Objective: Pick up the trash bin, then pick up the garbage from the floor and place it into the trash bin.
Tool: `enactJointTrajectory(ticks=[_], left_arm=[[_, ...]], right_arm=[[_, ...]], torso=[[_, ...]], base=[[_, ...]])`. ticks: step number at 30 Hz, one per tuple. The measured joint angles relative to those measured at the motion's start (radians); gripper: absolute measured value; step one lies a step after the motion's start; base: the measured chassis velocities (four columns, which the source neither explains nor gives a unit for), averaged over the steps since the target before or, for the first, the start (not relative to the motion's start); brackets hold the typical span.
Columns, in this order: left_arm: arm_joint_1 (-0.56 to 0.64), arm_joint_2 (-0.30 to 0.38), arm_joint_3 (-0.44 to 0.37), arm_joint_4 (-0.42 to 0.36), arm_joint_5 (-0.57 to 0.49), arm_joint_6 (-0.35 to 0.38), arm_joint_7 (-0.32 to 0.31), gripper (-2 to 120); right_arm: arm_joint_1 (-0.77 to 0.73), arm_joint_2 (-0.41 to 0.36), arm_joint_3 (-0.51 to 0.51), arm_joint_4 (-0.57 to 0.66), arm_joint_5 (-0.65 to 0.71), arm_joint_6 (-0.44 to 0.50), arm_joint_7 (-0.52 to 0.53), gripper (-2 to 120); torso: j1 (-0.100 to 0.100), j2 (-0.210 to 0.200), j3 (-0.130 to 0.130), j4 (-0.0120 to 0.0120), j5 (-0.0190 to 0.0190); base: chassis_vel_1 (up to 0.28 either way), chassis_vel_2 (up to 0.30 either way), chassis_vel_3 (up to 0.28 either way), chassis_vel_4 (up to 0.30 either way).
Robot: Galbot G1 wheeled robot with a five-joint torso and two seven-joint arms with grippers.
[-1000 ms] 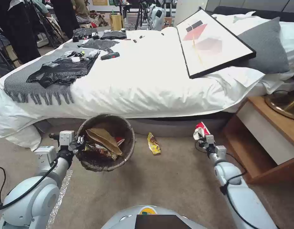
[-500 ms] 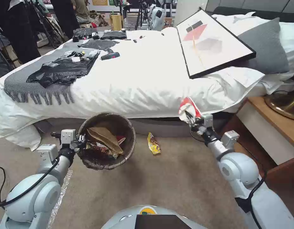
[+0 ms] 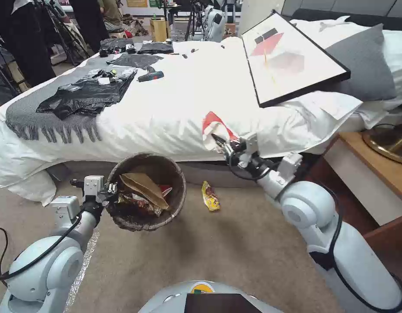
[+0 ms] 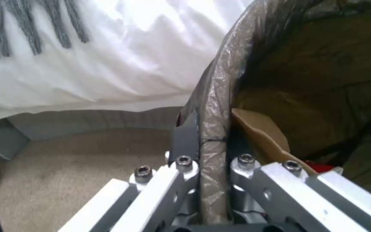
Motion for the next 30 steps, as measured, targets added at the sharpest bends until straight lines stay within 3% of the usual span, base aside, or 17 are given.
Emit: enactJointTrajectory(ticks=[7, 30], left_arm=[[-0.002, 0.001, 0.004, 0.0, -0.001, 0.0, 0.001, 2], [-0.006, -0.015, 0.015, 0.0, 0.004, 0.0, 0.003, 2]], right_arm=[[0.064, 0.01, -0.138, 0.001, 0.013, -0.015, -0.01, 0], [0.164, 0.052, -0.391, -0.001, -0.007, -0.038, 0.018, 0]], torso=[[0.0, 0.0, 0.0, 0.0, -0.0001], [0.0, 0.0, 0.0, 0.0, 0.0]], base=[[0.0, 0.0, 0.0, 0.0], [0.0, 0.0, 0.0, 0.0]])
